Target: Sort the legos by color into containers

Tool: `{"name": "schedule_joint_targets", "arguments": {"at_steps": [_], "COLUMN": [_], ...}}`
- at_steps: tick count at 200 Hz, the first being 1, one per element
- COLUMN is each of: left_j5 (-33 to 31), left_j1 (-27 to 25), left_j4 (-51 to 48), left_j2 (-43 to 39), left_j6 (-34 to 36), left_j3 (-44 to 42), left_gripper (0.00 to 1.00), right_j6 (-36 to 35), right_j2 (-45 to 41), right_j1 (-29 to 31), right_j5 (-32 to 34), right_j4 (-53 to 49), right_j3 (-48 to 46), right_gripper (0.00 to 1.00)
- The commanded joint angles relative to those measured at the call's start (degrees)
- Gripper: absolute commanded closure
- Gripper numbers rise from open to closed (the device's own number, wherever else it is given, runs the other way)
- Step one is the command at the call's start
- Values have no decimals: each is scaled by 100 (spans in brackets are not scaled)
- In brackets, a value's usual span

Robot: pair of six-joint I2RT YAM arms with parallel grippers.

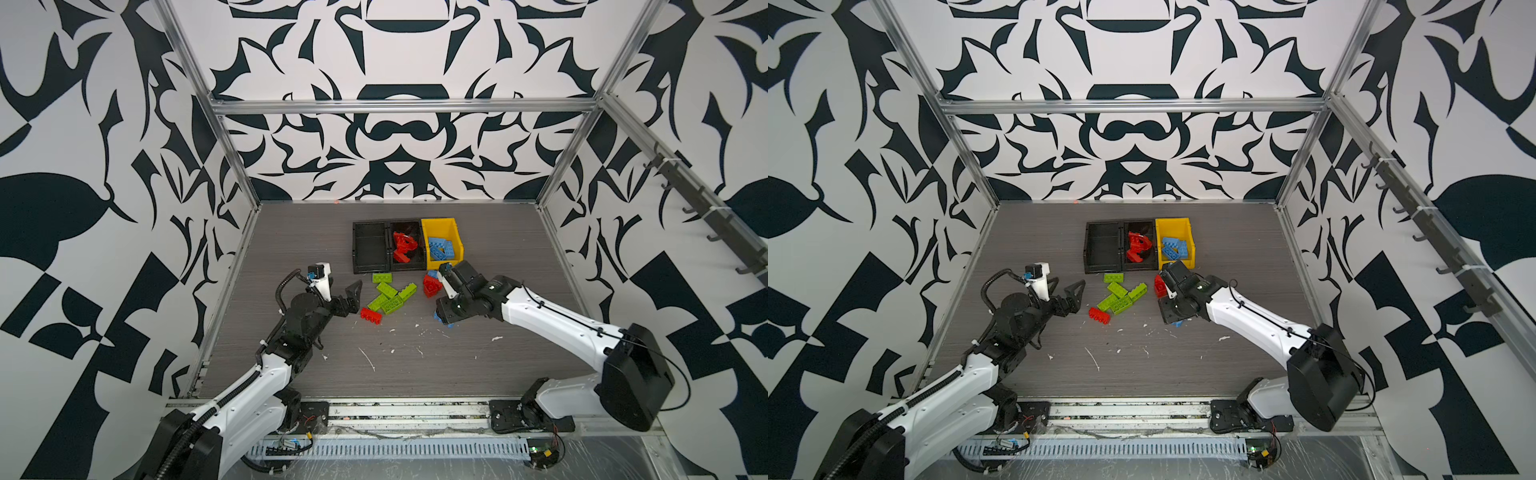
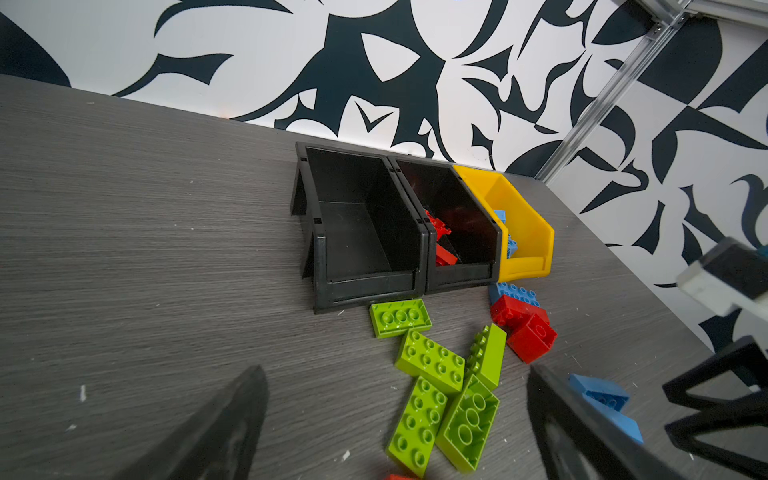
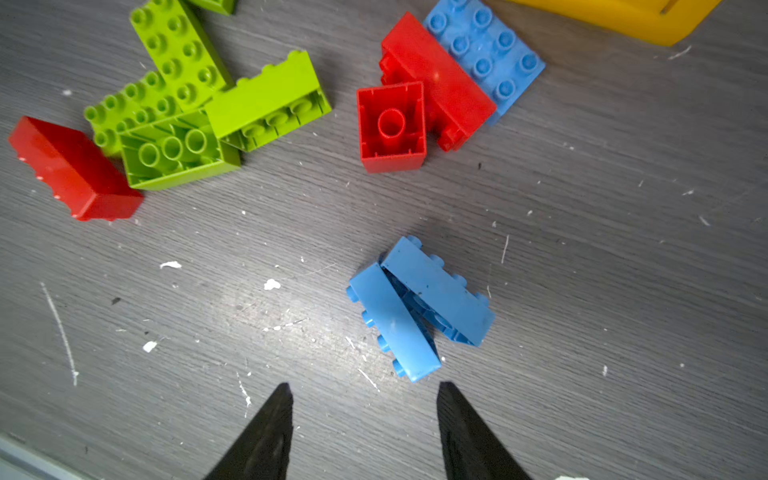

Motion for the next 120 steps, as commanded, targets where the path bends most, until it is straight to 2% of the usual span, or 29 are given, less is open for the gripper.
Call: {"name": "schedule_joint_targets", "arguments": {"at_steps": [1, 120], "left_j5": [-5, -17], "left_j1": [-21, -20], "left_j4": [72, 103], "left_j2": [-70, 6], "left_j6": [-26, -51], "left_j3": [-25, -16], "left_gripper": [0, 0], "right_j6": [-23, -83], "right_j2": [141, 897], "right_j1": [24, 30], "right_j5": [109, 77], "right_j4": [160, 475], "right_j3": [-3, 2], "right_gripper": [42, 42]}}
